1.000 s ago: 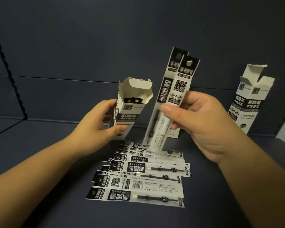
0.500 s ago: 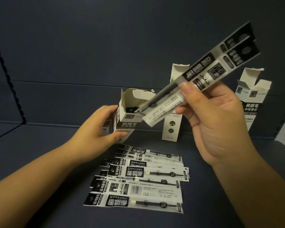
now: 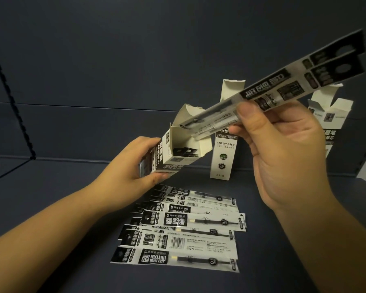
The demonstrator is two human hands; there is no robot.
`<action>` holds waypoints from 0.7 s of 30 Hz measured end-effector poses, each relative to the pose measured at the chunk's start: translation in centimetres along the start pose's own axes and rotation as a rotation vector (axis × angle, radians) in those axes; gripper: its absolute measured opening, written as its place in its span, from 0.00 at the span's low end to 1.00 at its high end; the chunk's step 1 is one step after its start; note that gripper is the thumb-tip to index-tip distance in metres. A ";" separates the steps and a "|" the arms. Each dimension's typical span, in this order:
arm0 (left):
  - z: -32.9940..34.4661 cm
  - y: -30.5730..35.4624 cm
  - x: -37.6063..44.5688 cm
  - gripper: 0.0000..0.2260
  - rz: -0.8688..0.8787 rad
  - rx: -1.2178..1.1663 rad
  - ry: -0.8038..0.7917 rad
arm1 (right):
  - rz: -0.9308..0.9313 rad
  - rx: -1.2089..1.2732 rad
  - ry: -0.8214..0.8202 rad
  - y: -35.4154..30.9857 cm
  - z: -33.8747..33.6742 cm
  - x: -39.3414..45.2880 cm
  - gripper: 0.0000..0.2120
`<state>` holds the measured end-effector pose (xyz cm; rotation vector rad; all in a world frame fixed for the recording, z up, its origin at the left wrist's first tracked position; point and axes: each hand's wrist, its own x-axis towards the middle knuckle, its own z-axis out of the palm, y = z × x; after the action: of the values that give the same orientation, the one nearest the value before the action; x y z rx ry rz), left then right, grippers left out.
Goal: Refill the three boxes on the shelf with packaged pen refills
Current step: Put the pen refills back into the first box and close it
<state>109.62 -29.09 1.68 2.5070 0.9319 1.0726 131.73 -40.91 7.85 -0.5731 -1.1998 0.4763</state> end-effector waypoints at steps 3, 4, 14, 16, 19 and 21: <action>0.1 0.0 0.0 0.28 0.019 0.004 0.000 | 0.006 -0.101 -0.062 0.3 0.0 -0.1 0.05; 0.1 0.0 0.0 0.27 0.022 0.008 0.000 | 0.021 -0.125 -0.080 0.4 0.1 -0.2 0.06; 0.2 -0.2 0.0 0.29 0.032 -0.004 0.015 | 0.099 -0.188 -0.117 0.9 0.0 -0.4 0.06; 0.3 -0.2 0.0 0.29 0.033 -0.009 0.014 | 0.120 -0.181 -0.118 1.1 0.0 -0.5 0.05; 0.2 -0.1 0.0 0.28 0.039 -0.010 0.018 | 0.143 -0.210 -0.119 1.5 -0.2 -0.4 0.04; 0.2 -0.1 0.0 0.28 0.037 -0.007 0.015 | 0.167 -0.285 -0.123 1.9 -0.5 -0.3 0.06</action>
<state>109.76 -29.00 1.50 2.5231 0.8883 1.1053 132.01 -39.73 6.25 -0.9036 -1.3546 0.4902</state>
